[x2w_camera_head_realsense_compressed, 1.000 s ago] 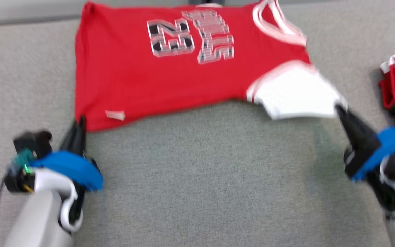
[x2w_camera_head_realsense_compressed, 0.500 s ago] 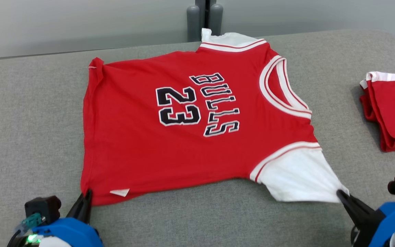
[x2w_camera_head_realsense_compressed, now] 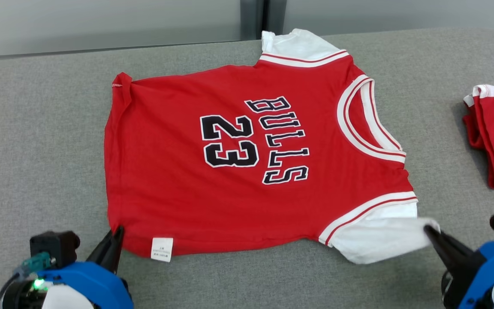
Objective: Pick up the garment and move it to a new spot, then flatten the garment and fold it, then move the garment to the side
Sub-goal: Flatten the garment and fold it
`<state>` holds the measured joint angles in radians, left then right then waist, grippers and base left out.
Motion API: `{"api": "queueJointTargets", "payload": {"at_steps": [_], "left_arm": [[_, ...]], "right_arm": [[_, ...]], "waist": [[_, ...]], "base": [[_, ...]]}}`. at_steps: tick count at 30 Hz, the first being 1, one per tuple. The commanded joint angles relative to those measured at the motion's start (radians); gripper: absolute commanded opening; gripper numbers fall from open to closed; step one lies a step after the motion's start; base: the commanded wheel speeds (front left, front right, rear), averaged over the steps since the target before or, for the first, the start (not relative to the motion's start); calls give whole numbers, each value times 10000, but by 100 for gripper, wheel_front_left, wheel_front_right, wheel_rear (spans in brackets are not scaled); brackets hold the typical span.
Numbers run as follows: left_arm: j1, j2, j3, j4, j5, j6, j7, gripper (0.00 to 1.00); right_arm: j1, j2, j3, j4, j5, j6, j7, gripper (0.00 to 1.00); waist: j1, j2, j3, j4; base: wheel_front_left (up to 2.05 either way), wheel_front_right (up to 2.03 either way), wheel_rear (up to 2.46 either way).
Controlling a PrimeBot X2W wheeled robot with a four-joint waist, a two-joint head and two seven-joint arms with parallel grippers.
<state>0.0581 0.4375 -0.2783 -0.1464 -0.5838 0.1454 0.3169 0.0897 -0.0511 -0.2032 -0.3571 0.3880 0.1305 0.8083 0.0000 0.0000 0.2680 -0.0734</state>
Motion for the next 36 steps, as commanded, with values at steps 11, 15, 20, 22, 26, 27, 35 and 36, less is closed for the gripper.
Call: {"api": "queueJointTargets", "payload": {"at_steps": [11, 15, 20, 22, 26, 27, 35, 36], "left_arm": [[-1600, -386, 281, -38, -1027, -205, 632, 0], [-2172, -588, 303, 516, -1086, -120, 580, 0], [-2795, -833, 284, 1385, -1011, -93, 361, 0], [-3030, -912, 288, 1728, -1002, -79, 237, 0], [-3280, -1041, 268, 2136, -964, -116, 71, 0], [-3363, -1082, 254, 2254, -958, -136, 43, 0], [-3787, -1397, 256, 2761, -1054, -322, -486, 100], [-3823, -1448, 265, 2805, -1092, -357, -567, 100]], "right_arm": [[-2846, -406, 358, 369, -263, 5, -102, 0], [-3802, -662, 578, 1018, -99, 5, -210, 0], [-4859, -996, 856, 1938, -56, 5, -739, 0], [-5217, -1114, 978, 2321, -56, 5, -1040, 0], [-5613, -1281, 1157, 2869, -28, 5, -1497, 0], [-5732, -1327, 1196, 3024, -11, 5, -1666, 0], [-6403, -1579, 1618, 3901, 186, 5, -3269, 100], [-6503, -1546, 1631, 3993, 255, 5, -3603, 100]], "waist": [[0, 0, 373, 235], [0, 0, 595, 316], [0, 0, 852, 416], [0, 0, 941, 454], [0, 0, 1045, 507], [0, 0, 1081, 531], [0, 0, 1210, 714], [0, 0, 1209, 733]], "base": [[0, 0, 0], [0, 0, 0], [0, 0, 0], [0, 0, 0], [0, 0, 0], [0, 0, 0], [0, 0, 0], [0, 0, 0]]}}
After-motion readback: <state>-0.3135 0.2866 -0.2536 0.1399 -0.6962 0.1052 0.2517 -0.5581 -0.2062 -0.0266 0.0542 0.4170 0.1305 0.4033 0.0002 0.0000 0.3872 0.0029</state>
